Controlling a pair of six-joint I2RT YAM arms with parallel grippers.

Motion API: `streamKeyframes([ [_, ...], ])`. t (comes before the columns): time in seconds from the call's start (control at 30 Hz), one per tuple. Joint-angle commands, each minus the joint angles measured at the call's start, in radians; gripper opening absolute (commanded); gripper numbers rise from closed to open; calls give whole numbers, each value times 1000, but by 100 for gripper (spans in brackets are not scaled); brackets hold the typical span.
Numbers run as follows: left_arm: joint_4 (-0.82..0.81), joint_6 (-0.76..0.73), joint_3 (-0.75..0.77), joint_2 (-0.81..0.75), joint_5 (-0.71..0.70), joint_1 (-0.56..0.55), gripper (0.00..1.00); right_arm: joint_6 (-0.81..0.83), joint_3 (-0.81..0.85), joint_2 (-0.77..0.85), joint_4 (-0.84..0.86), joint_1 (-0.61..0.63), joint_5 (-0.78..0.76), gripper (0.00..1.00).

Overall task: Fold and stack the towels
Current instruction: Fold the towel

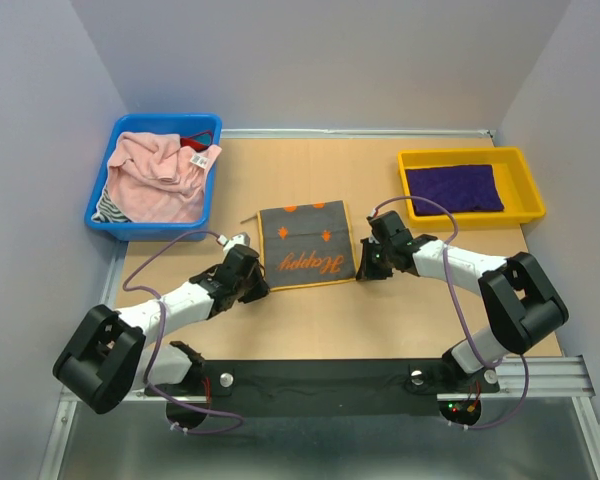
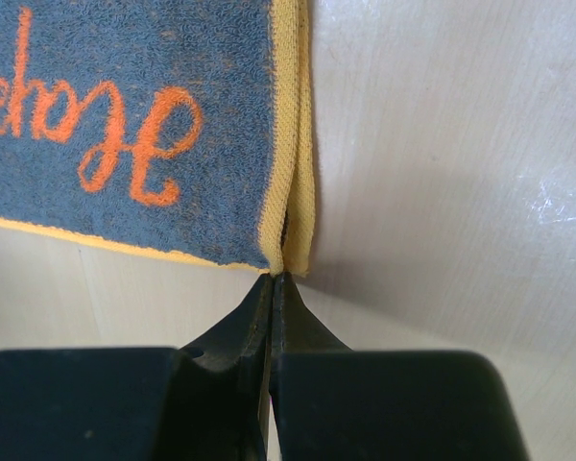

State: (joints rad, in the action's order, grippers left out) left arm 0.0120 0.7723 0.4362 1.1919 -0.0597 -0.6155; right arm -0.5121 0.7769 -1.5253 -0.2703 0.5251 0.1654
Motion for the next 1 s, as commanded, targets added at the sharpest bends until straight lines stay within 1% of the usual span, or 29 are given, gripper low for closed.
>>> streamKeyframes([
  [0.0,-1,24,7,-41,-45,-6,30,17,41,37,2,6,-3,1],
  [0.1,-1,36,15,-66,-51,-6,30,21,58,57,3,6,-7,0],
  [0.2,2,41,24,-63,-57,-6,32,23,67,62,2,6,-7,0],
  [0.33,5,47,22,-40,-61,-6,34,23,61,53,3,7,5,1],
  [0.47,14,58,13,-11,-78,-6,39,24,55,54,2,6,5,0],
  [0.63,-29,59,12,21,-72,-6,39,23,48,47,2,6,5,0],
  [0.7,-35,59,15,32,-68,-6,35,21,48,45,3,7,8,0],
  [0.73,-38,58,21,34,-63,-6,30,23,47,48,2,6,9,1],
  [0.8,-37,55,25,31,-58,-6,24,21,47,53,3,6,6,0],
  [0.83,-35,55,26,31,-55,-6,18,23,48,57,2,6,2,0],
  [0.87,-29,55,27,8,-51,-6,7,26,56,59,3,6,-15,0],
  [0.93,-23,55,29,3,-55,-6,5,30,62,57,0,6,-21,0],
  [0.97,-14,53,33,-8,-60,-6,0,38,73,59,0,6,-33,0],
])
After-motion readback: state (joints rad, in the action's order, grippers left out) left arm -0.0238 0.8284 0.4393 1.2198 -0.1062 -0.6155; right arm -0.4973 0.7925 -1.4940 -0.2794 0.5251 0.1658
